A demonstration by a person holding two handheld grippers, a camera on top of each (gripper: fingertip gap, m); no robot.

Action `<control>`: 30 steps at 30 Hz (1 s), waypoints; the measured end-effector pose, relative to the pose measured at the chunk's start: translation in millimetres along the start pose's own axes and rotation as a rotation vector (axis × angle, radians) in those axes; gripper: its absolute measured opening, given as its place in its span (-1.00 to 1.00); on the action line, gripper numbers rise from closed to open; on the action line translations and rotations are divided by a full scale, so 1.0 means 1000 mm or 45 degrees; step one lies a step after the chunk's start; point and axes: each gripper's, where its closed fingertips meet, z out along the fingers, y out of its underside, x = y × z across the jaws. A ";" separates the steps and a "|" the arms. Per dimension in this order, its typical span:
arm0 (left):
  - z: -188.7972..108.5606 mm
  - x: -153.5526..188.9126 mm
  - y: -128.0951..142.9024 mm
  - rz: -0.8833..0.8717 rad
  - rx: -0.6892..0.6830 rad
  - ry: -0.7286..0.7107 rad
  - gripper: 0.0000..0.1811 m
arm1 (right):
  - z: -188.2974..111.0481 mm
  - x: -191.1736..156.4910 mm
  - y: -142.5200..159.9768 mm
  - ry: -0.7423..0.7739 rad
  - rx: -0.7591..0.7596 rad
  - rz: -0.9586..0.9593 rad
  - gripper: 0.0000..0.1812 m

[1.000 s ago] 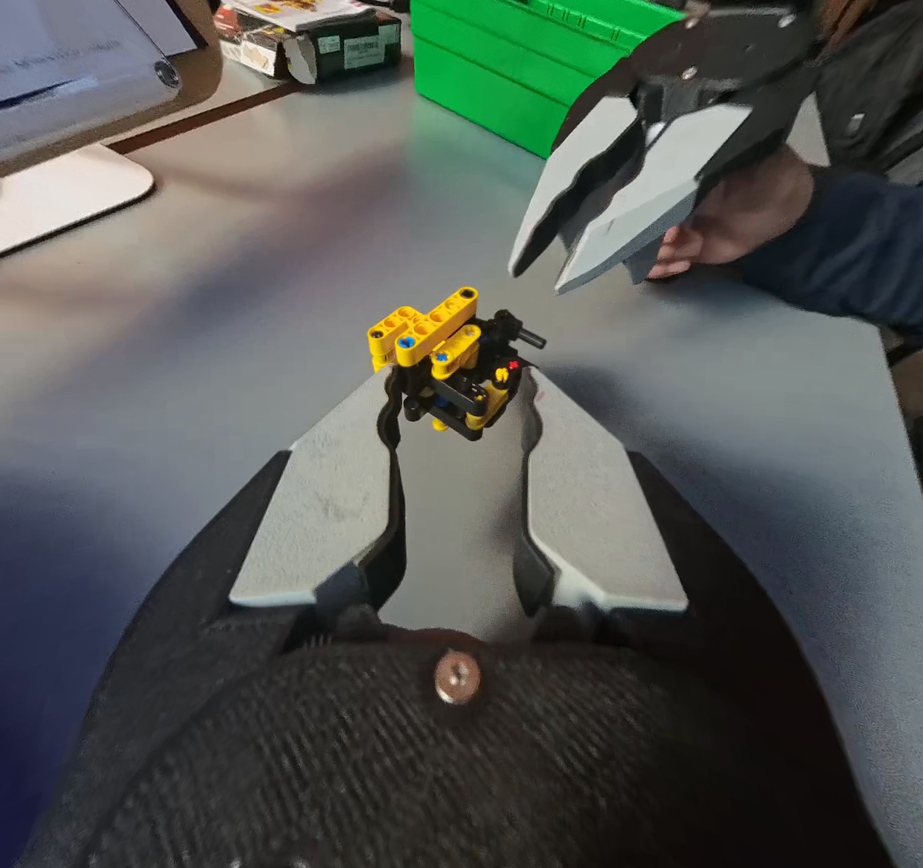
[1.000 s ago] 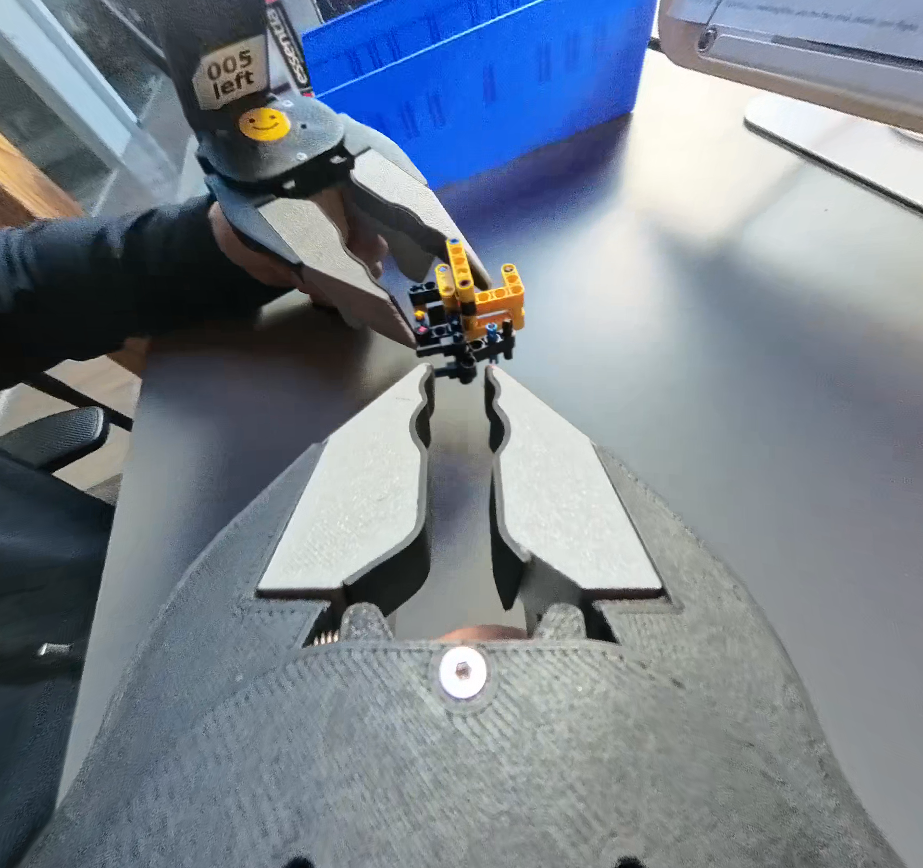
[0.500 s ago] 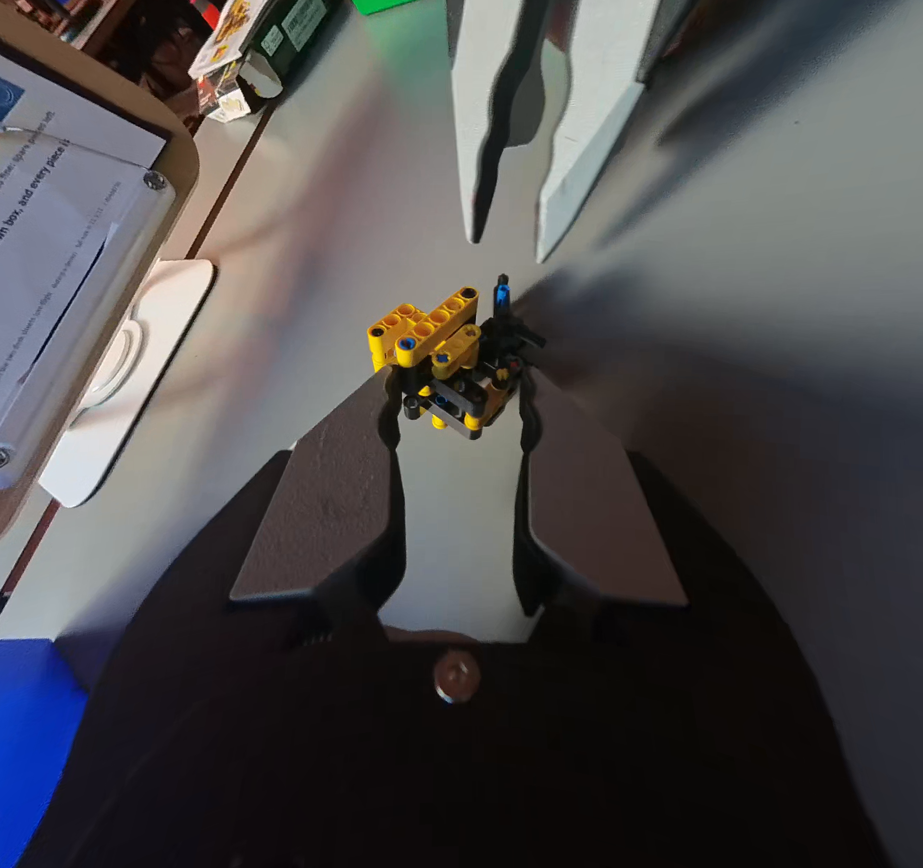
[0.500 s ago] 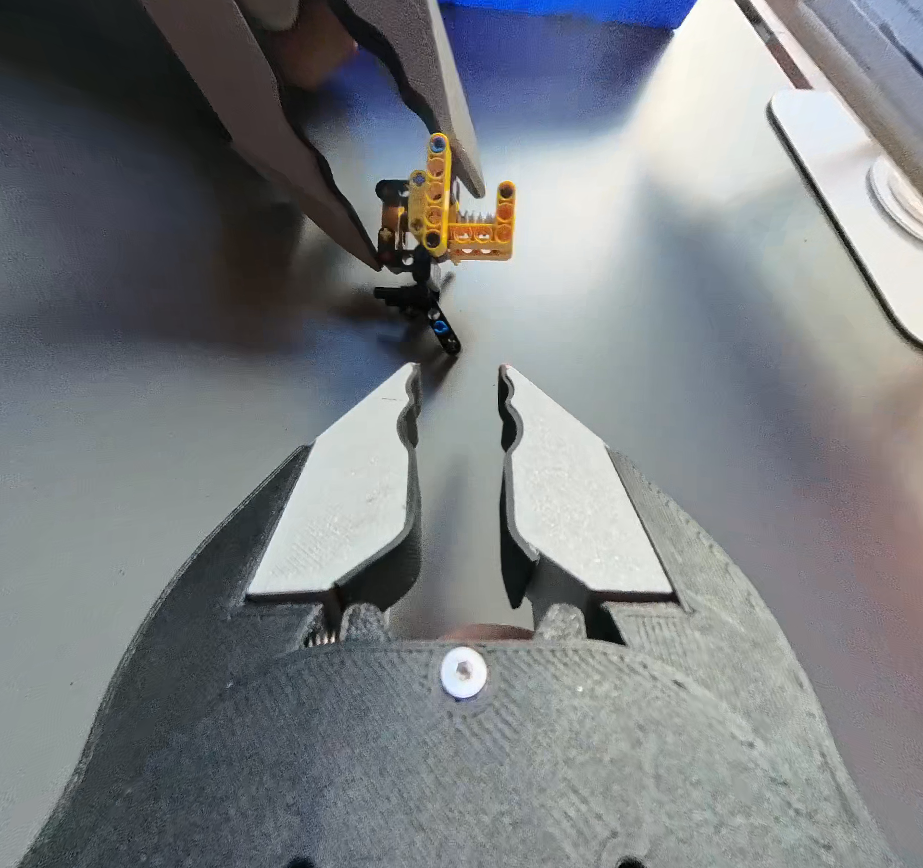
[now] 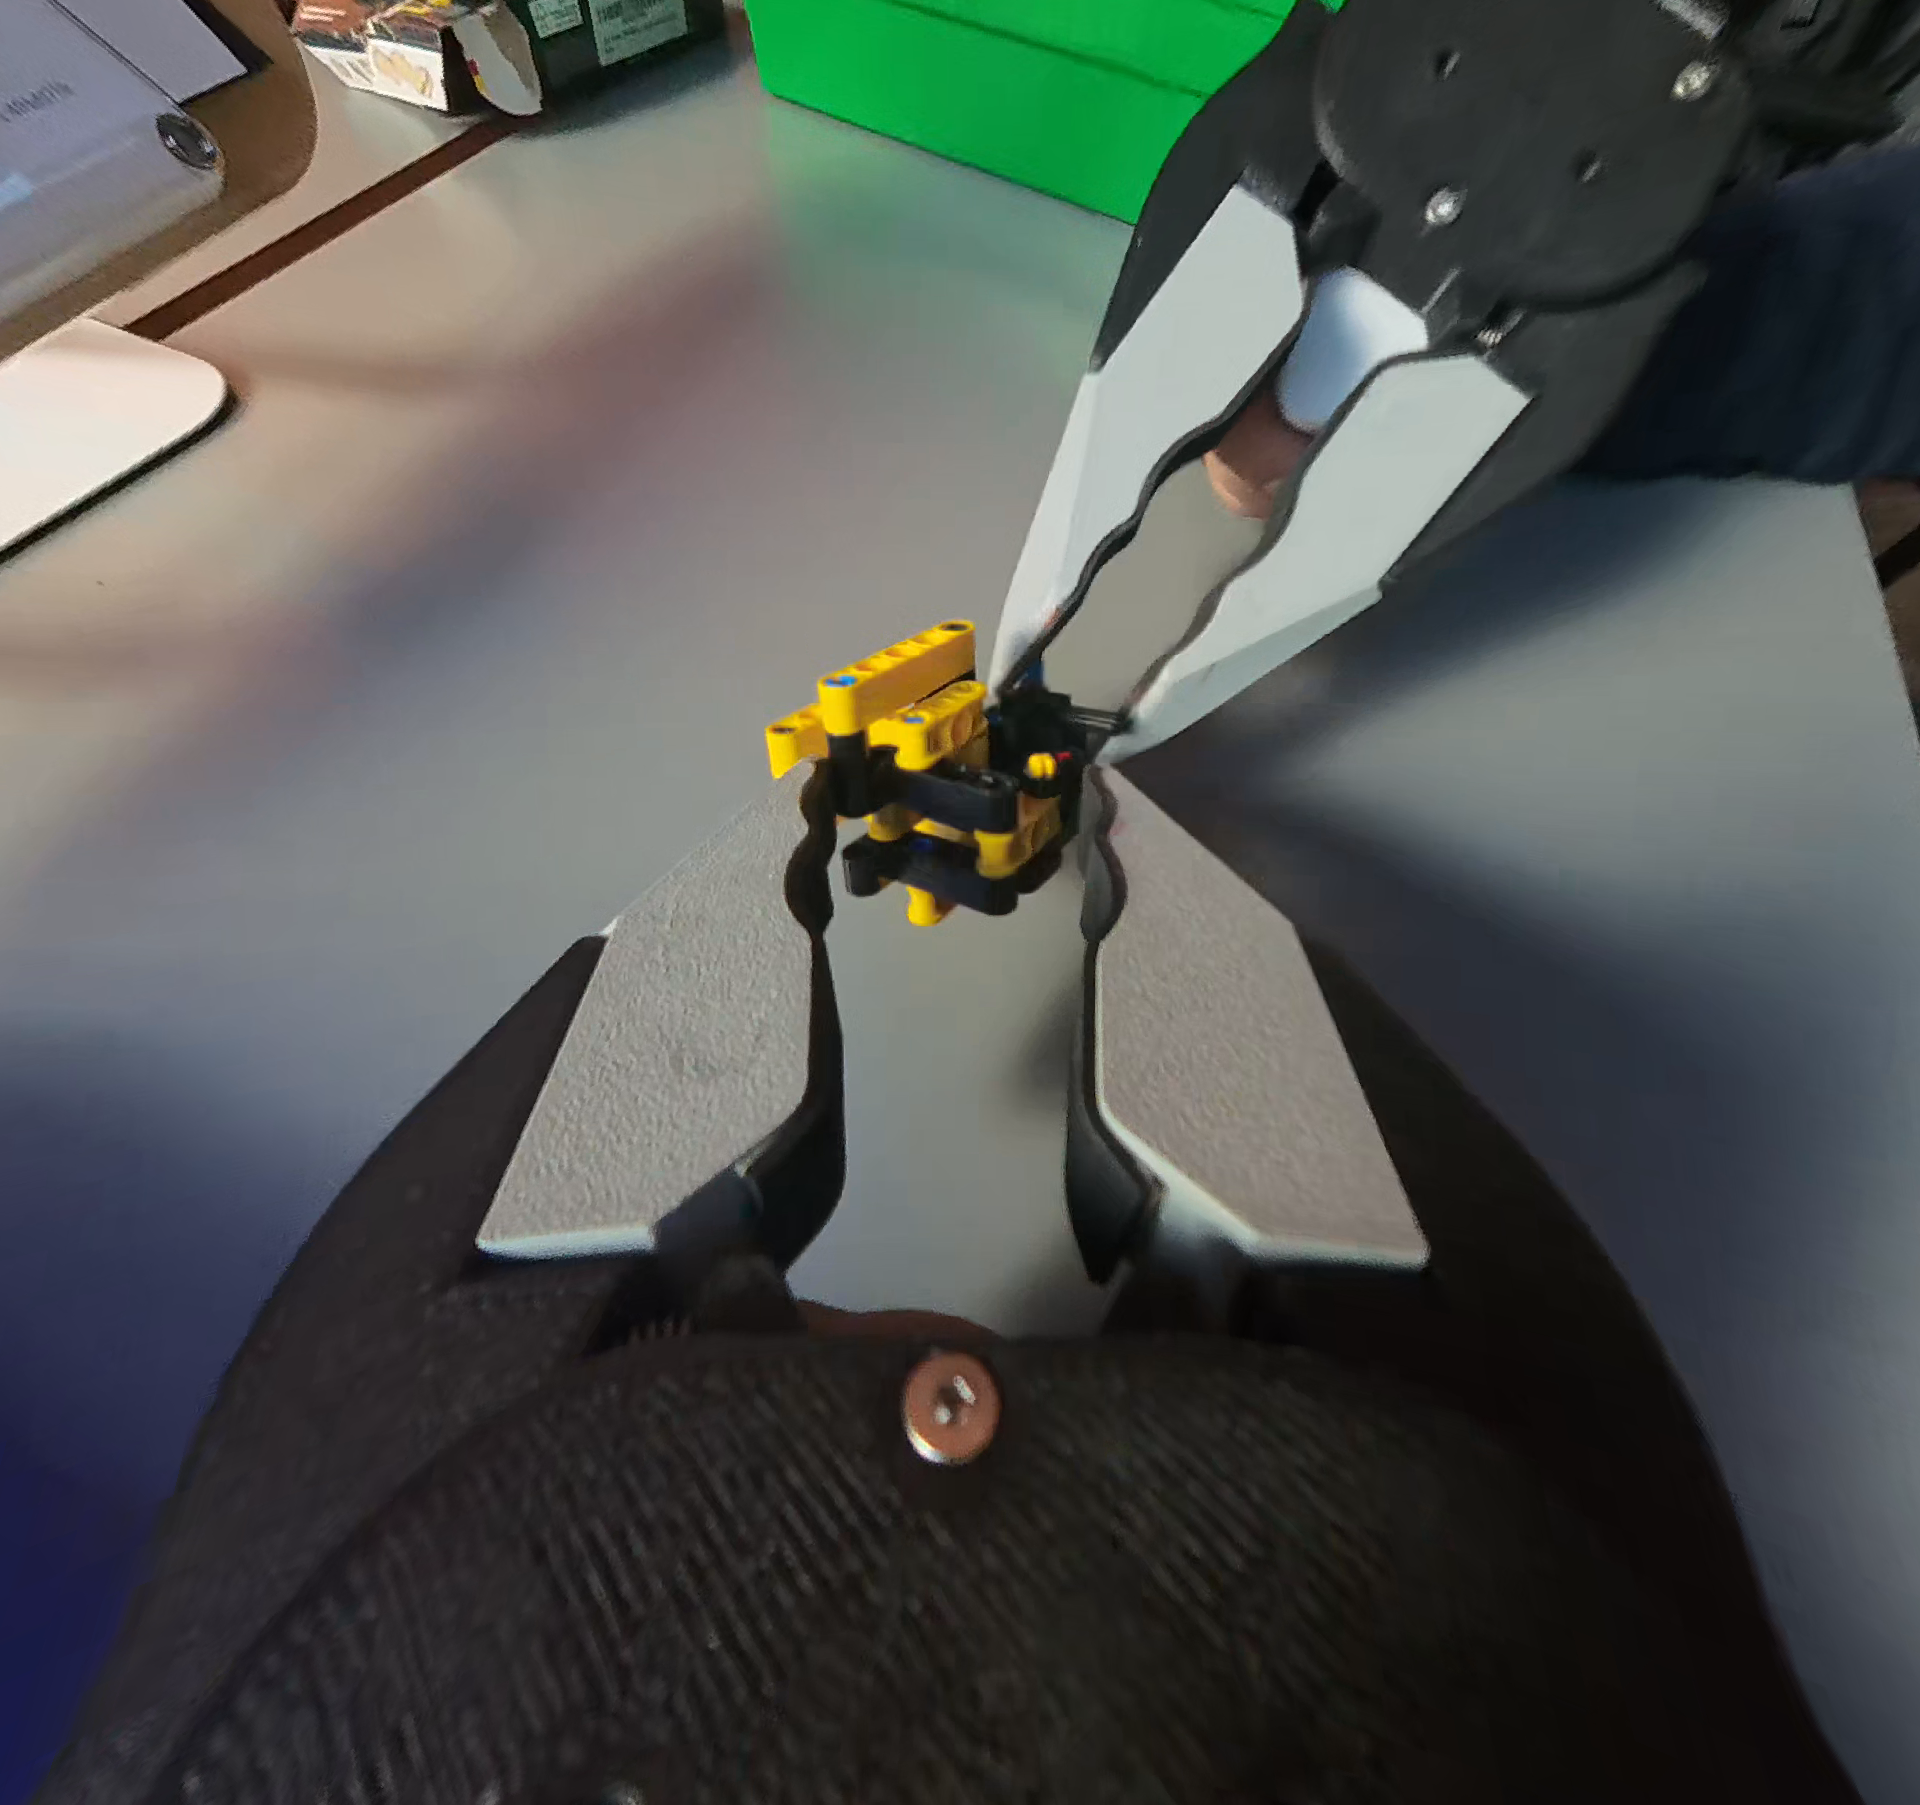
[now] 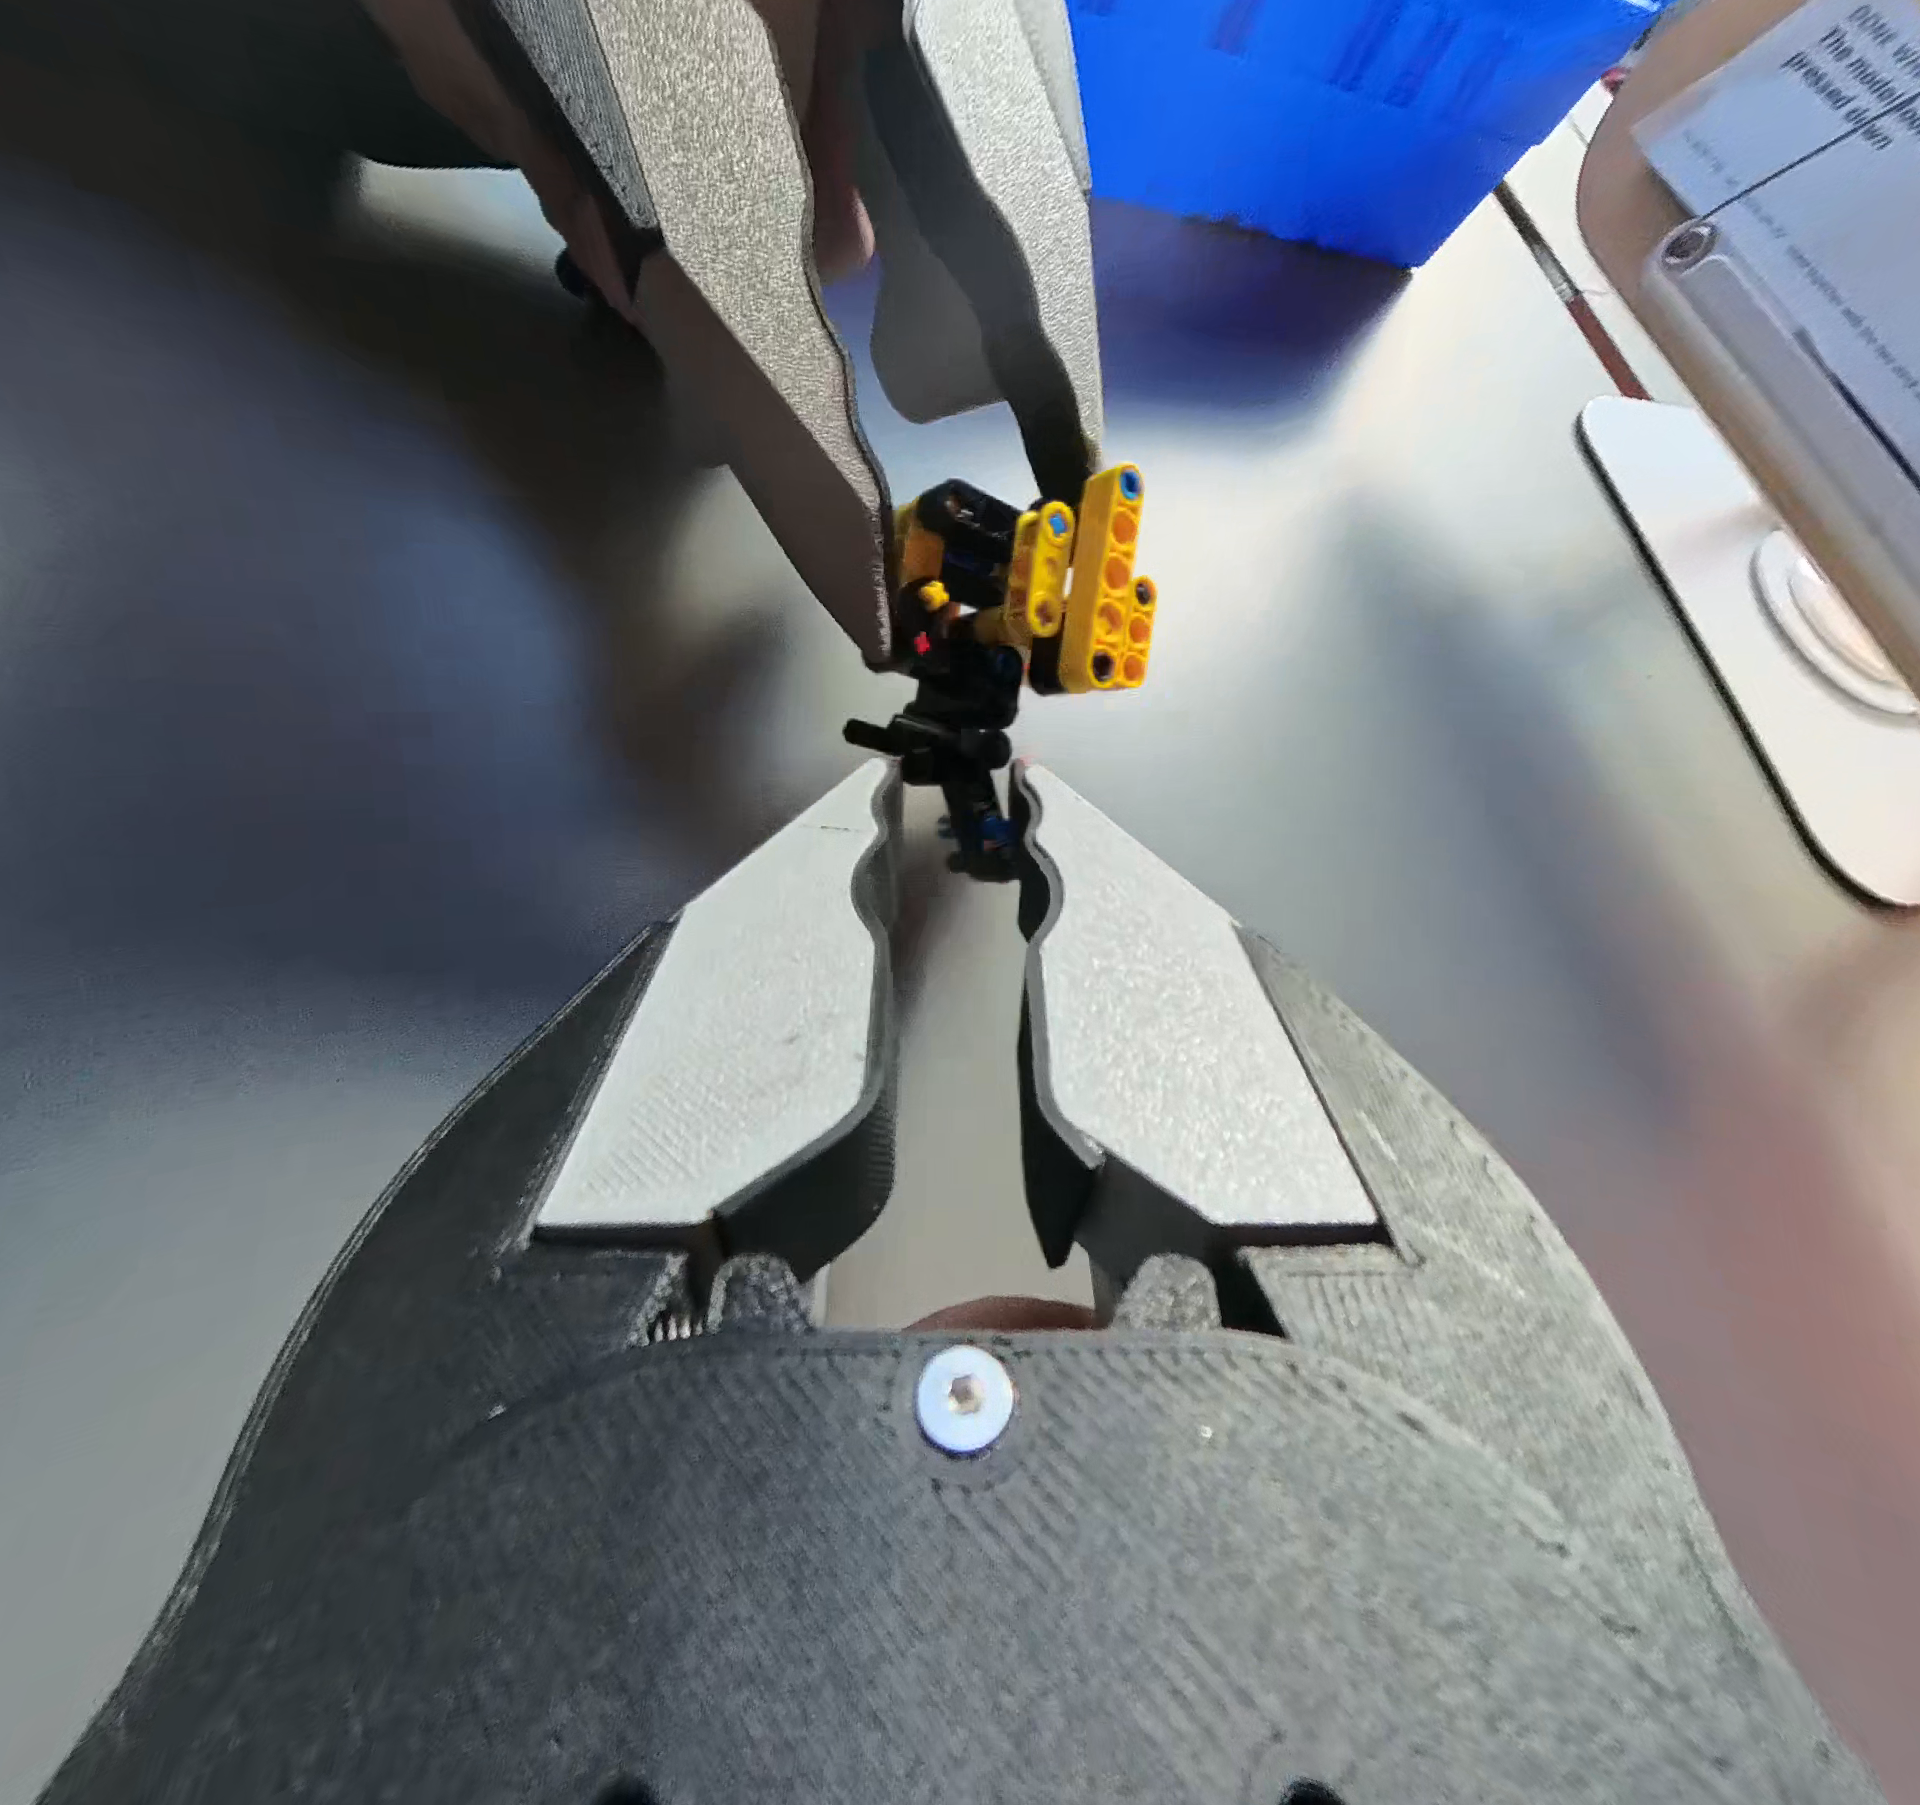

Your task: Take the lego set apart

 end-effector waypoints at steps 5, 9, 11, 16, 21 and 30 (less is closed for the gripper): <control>-0.001 -0.002 0.011 0.155 -0.084 -0.044 -0.57 | -0.002 -0.002 0.002 -0.054 0.007 0.053 -1.00; 0.001 0.002 0.013 0.231 -0.107 -0.063 -0.64 | -0.005 0.009 0.005 -0.040 0.025 0.143 -1.00; 0.001 0.003 0.013 0.235 -0.109 -0.063 -0.64 | -0.005 0.015 0.008 -0.019 0.011 0.172 -1.00; 0.000 0.008 0.010 0.171 -0.082 -0.004 -0.64 | -0.007 0.016 -0.004 -0.047 0.110 0.258 -0.85; 0.002 0.012 0.004 -0.139 -0.042 0.114 -0.65 | -0.003 0.018 -0.004 -0.031 0.103 0.267 -0.97; 0.003 0.023 0.001 -0.362 -0.028 0.275 -0.85 | 0.001 0.021 -0.003 -0.016 0.083 0.247 -0.88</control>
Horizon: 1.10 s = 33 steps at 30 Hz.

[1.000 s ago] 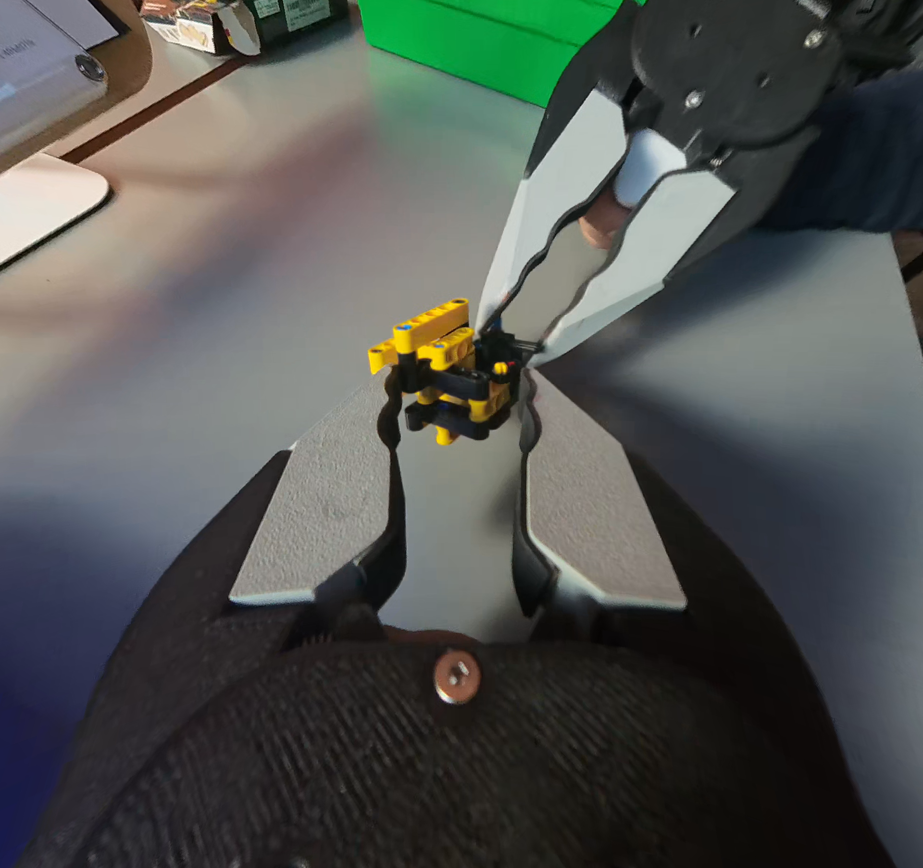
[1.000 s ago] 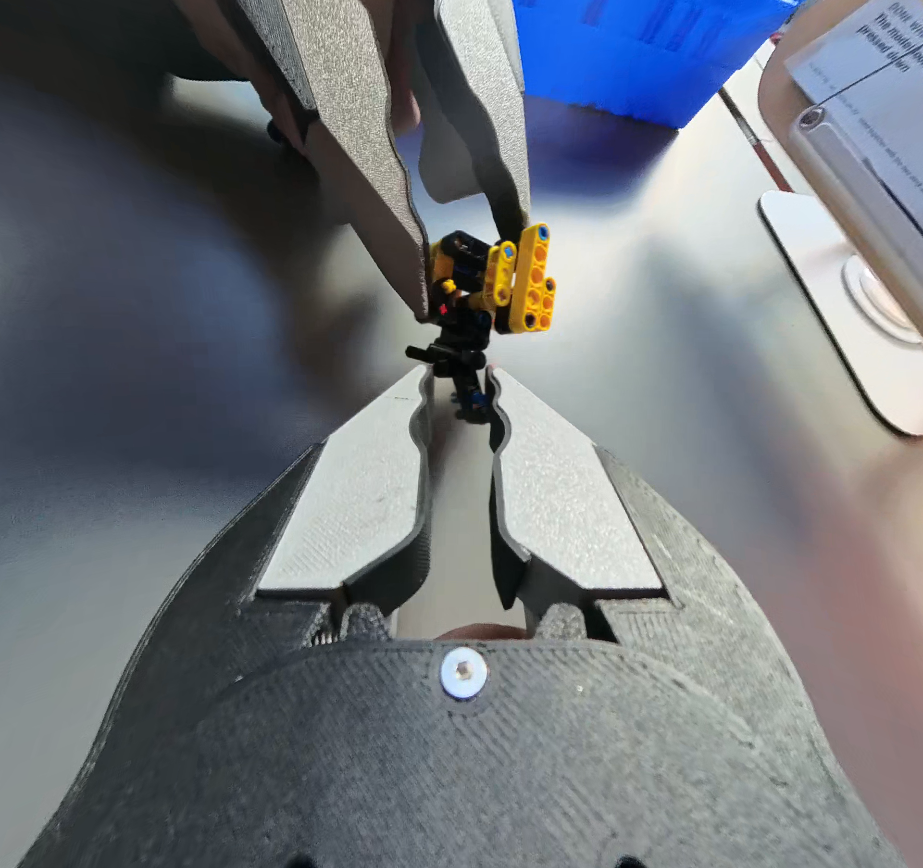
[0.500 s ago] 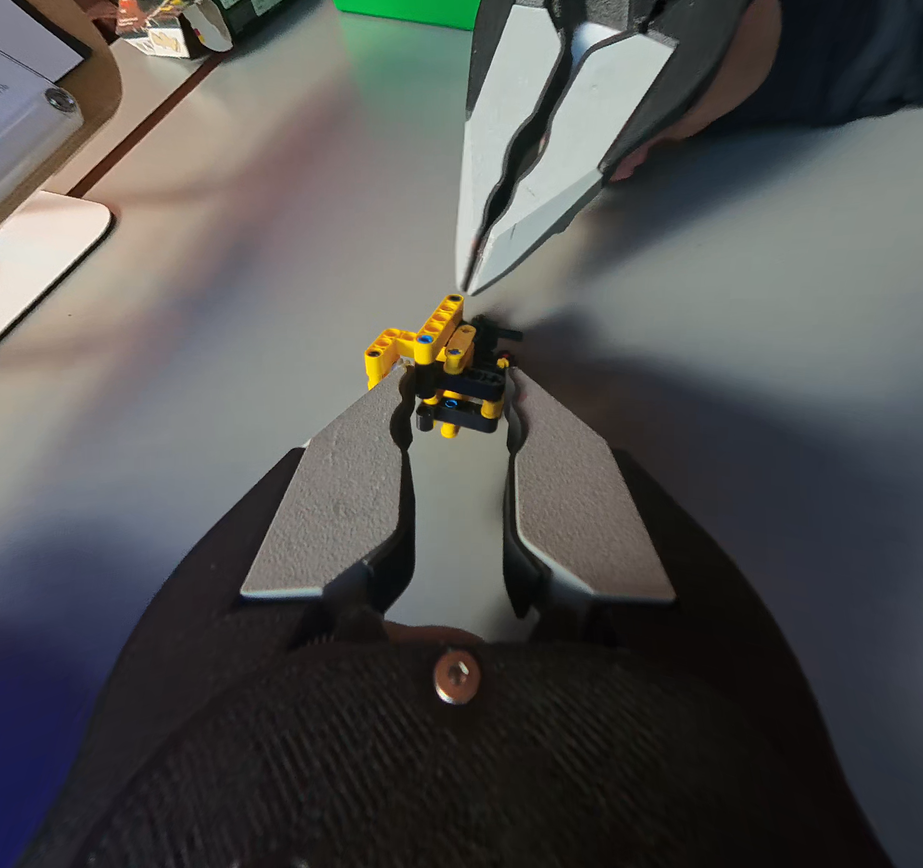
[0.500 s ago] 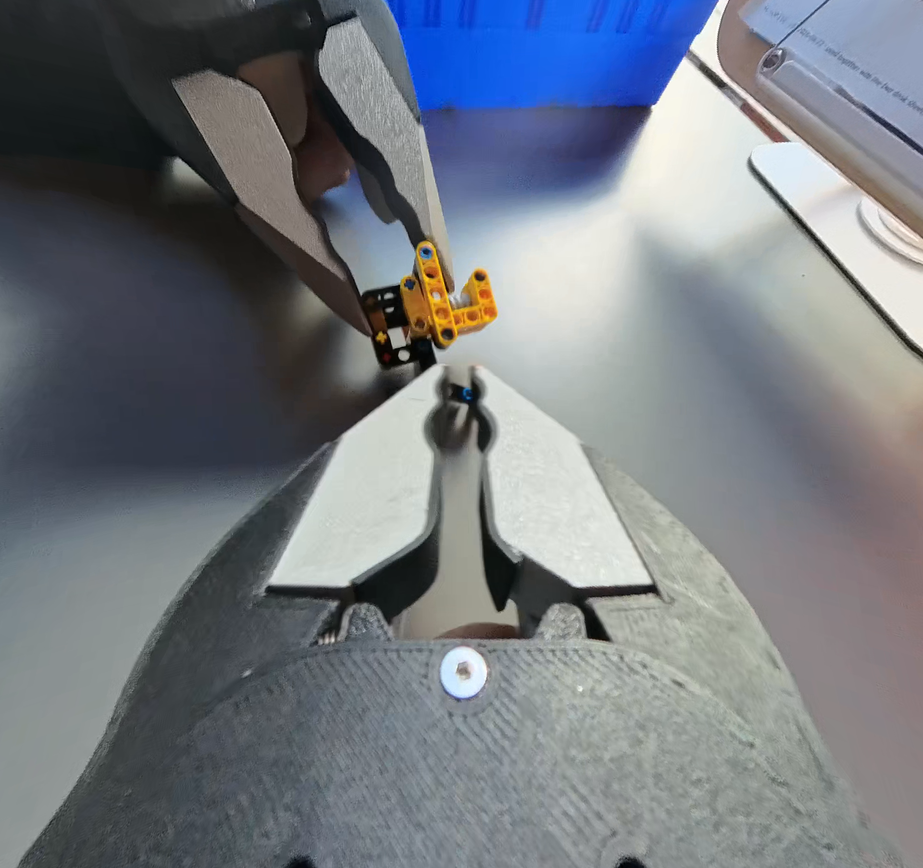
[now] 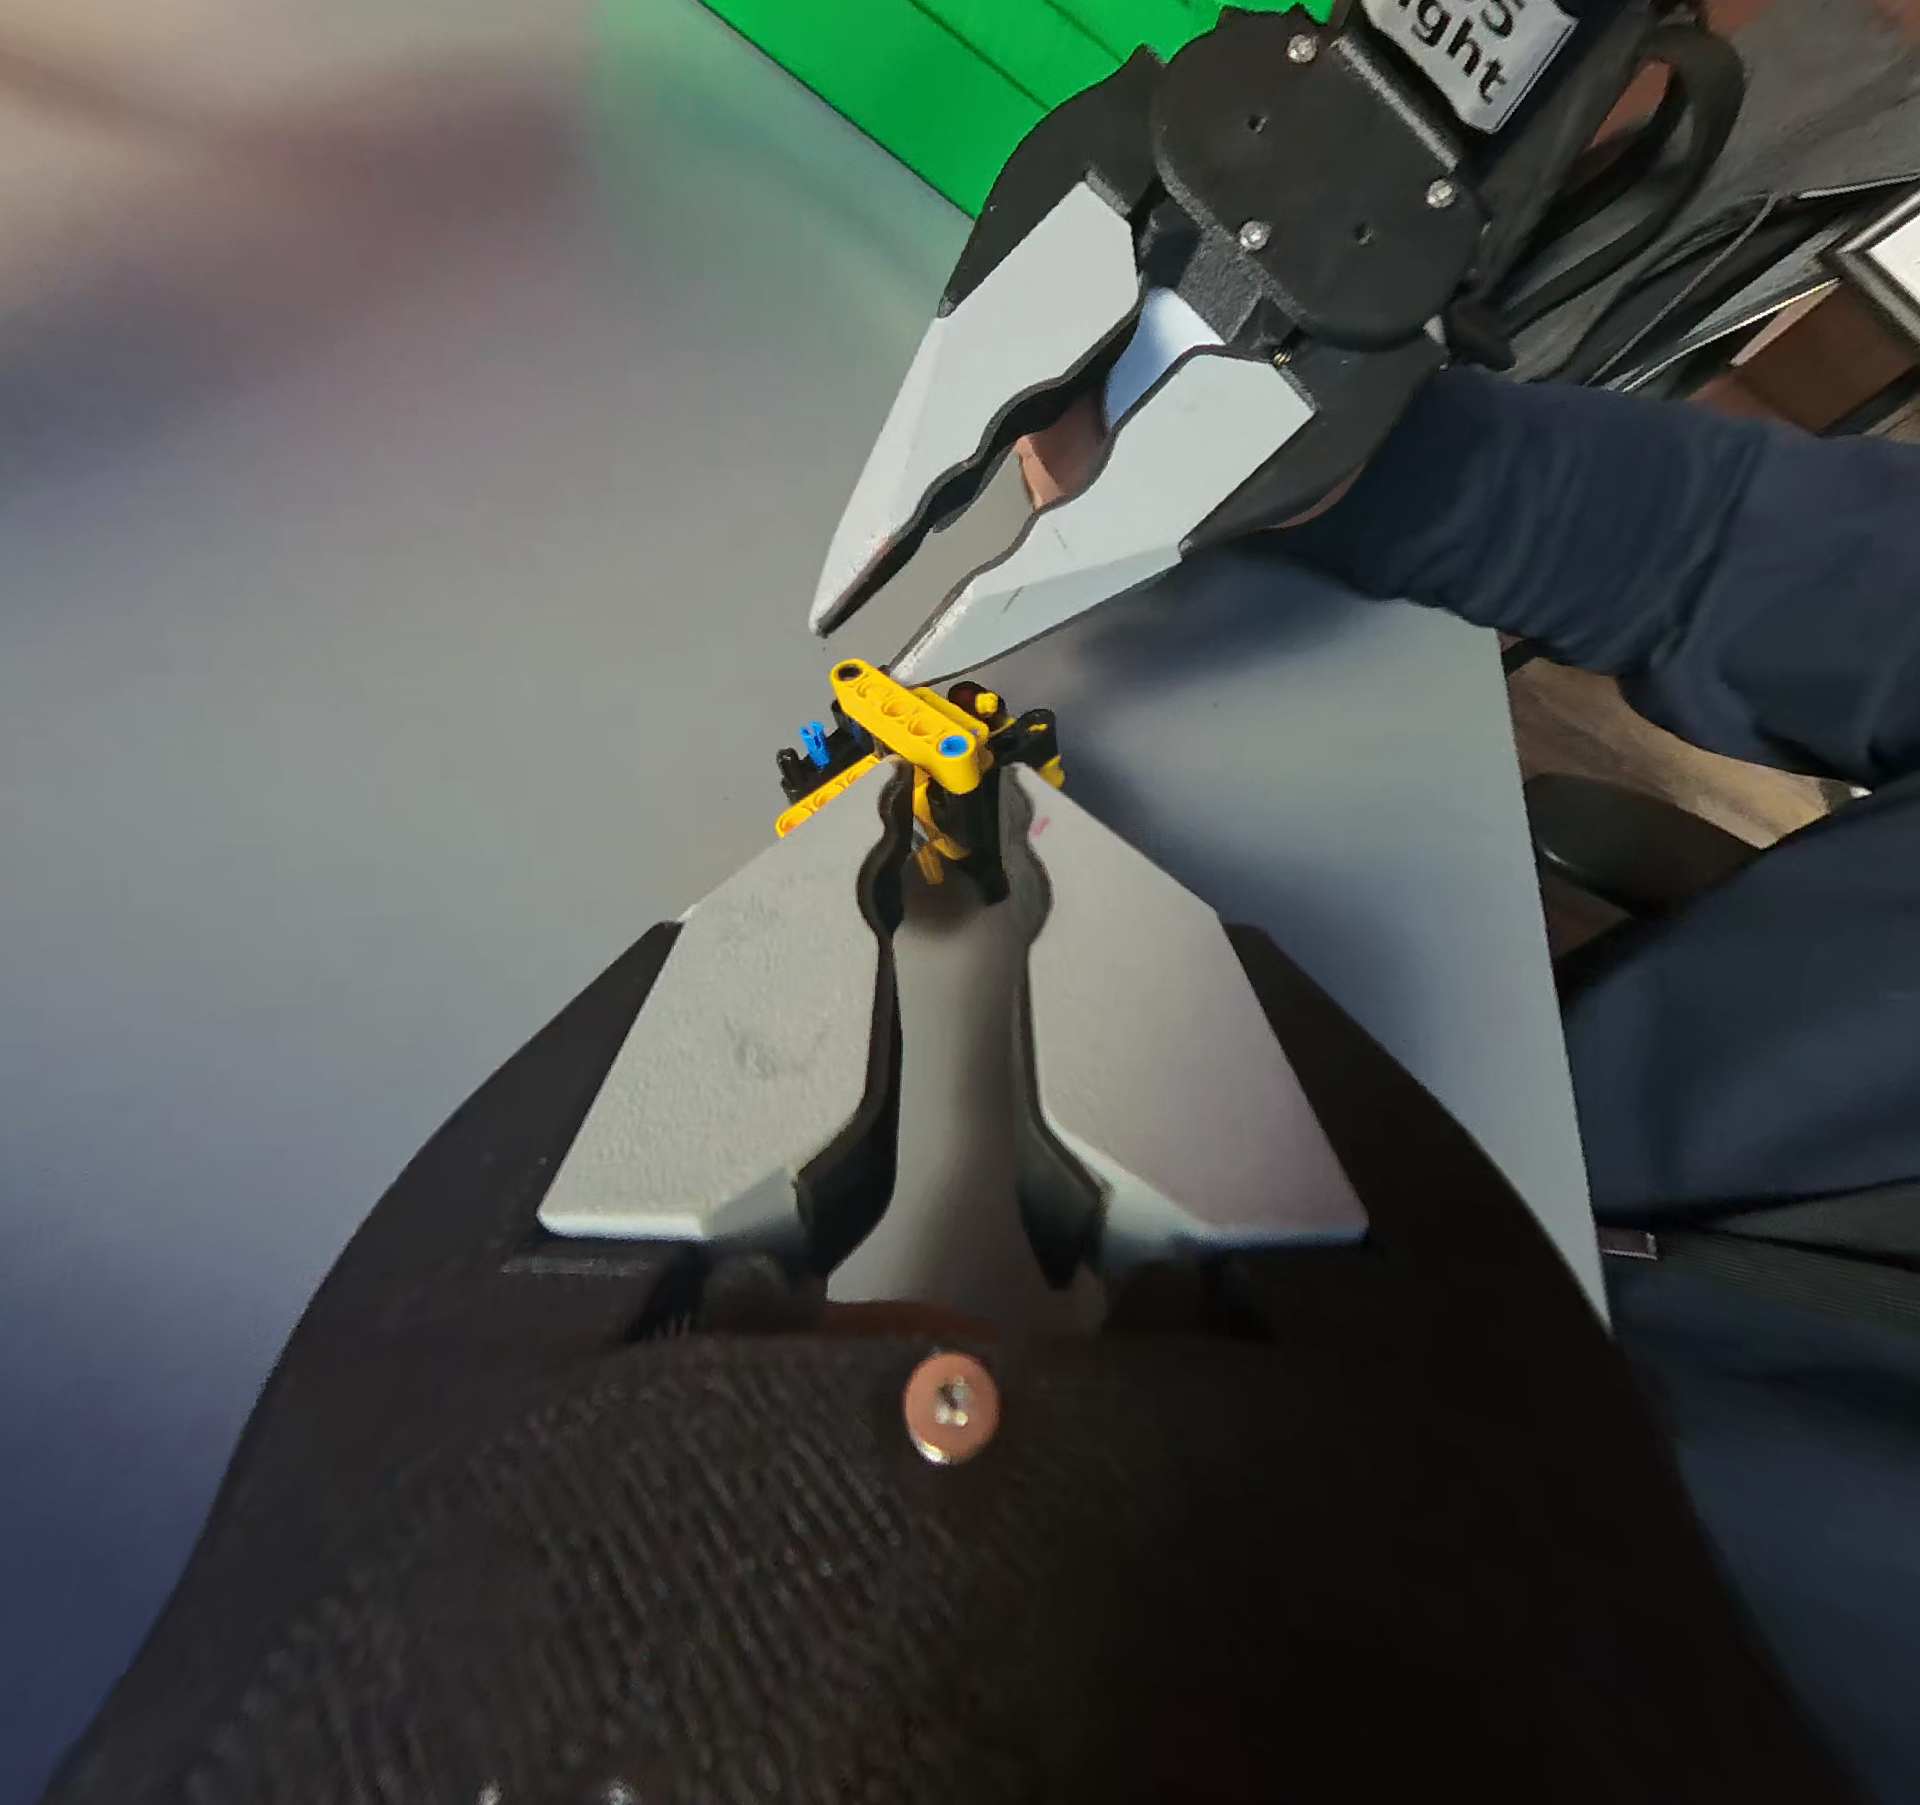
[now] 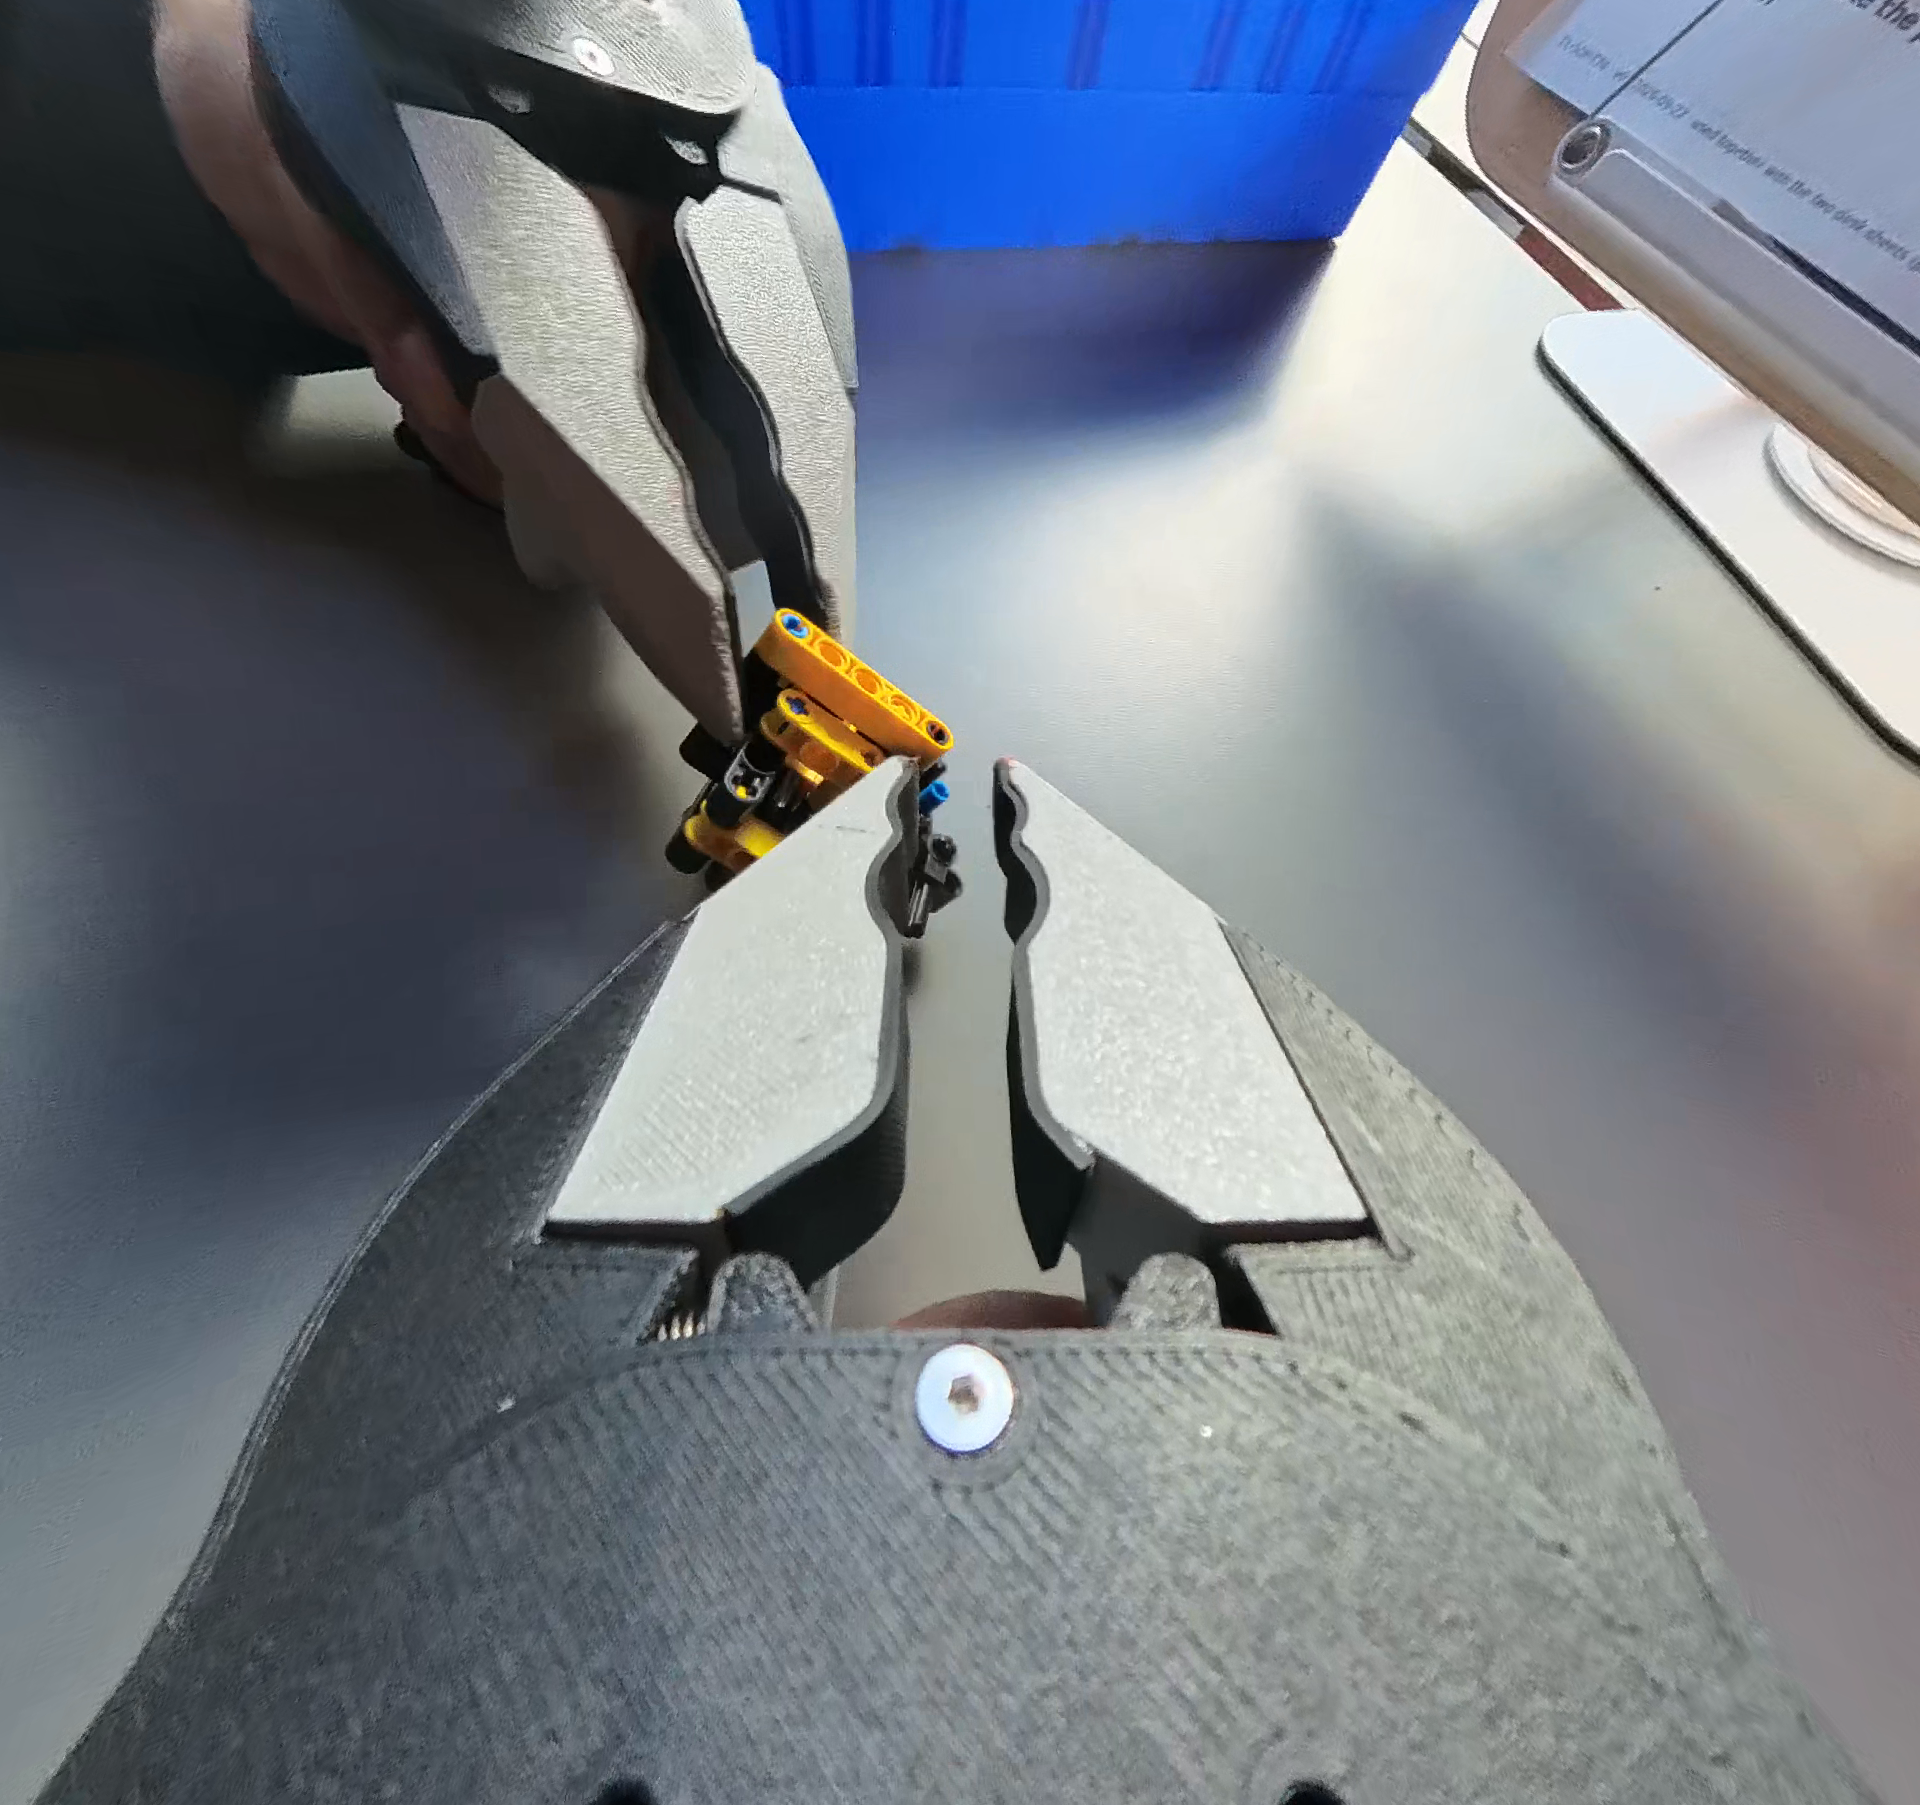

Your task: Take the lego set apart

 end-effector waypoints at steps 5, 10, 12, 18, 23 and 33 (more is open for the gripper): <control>0.001 -0.002 -0.001 0.091 -0.003 -0.085 -0.89 | -0.002 0.004 0.001 0.007 0.004 0.039 -0.88; 0.000 0.003 0.001 0.272 -0.018 -0.102 -0.90 | -0.009 -0.009 -0.010 -0.091 0.085 0.002 -0.78; 0.001 0.012 0.004 0.341 -0.039 -0.055 -0.89 | -0.014 -0.025 -0.018 -0.190 0.146 -0.061 -0.74; -0.001 0.035 0.010 0.452 -0.071 0.078 -0.90 | -0.020 -0.060 -0.018 -0.369 0.158 -0.194 -0.88; -0.007 0.031 -0.006 0.346 0.044 0.084 -0.90 | -0.026 -0.051 -0.027 -0.270 0.195 -0.194 -0.95; -0.009 0.031 -0.018 0.316 0.198 0.022 -0.95 | -0.029 -0.041 -0.042 -0.291 0.297 0.053 -0.97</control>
